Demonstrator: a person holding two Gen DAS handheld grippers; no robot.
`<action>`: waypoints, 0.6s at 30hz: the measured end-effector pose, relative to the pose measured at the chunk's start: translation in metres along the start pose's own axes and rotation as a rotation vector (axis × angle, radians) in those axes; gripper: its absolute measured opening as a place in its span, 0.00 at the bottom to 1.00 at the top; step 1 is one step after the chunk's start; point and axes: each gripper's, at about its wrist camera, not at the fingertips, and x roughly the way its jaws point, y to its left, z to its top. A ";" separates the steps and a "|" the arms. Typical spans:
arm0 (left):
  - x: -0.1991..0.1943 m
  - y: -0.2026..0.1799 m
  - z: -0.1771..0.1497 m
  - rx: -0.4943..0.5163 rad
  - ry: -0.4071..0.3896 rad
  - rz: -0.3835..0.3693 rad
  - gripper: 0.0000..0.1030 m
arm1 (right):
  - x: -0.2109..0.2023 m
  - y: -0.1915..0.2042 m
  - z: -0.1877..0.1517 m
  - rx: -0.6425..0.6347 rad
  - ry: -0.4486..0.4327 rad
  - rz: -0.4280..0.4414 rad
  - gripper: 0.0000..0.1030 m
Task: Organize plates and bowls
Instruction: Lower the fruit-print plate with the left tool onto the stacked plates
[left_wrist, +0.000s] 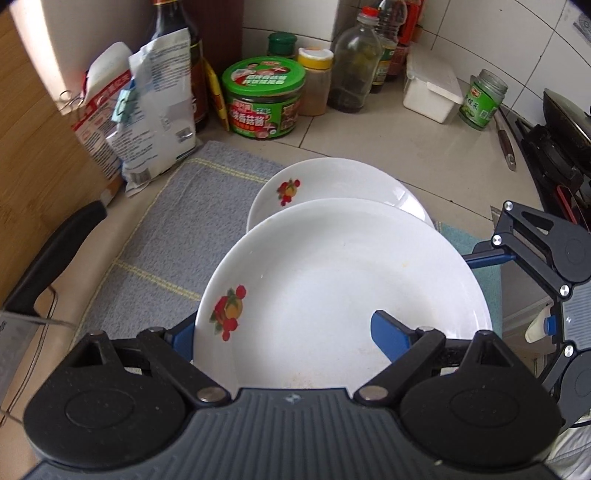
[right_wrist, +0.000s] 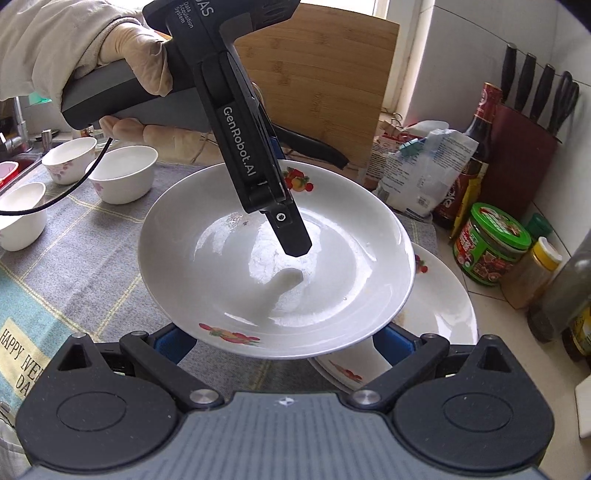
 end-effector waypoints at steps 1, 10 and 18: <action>0.004 -0.004 0.004 0.014 0.001 -0.006 0.90 | -0.002 -0.003 -0.003 0.009 0.002 -0.011 0.99; 0.039 -0.029 0.044 0.112 0.010 -0.062 0.90 | -0.011 -0.034 -0.025 0.100 0.027 -0.107 0.99; 0.061 -0.034 0.061 0.134 0.025 -0.102 0.90 | -0.007 -0.052 -0.035 0.153 0.048 -0.144 0.99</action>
